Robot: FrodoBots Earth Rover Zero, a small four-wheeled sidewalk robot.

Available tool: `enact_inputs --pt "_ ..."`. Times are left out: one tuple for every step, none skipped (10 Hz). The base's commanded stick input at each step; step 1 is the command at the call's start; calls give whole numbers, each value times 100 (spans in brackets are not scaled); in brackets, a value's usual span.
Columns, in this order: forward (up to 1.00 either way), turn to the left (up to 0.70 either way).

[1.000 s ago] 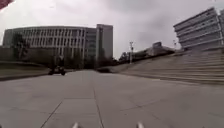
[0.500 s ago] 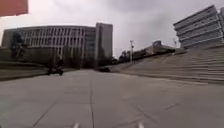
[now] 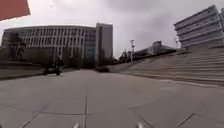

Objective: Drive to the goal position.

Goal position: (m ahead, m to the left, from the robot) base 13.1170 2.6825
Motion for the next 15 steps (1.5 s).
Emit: enact_inputs --pt "83 0" --pt "83 0" --pt "83 0" --pt "83 0" --pt "83 0" --pt "83 0" --pt "83 3" --pt "83 20" --pt "83 29" --pt "83 33" --pt "83 17" --pt "83 0" --pt "83 0" --pt "83 0" --pt "83 0"
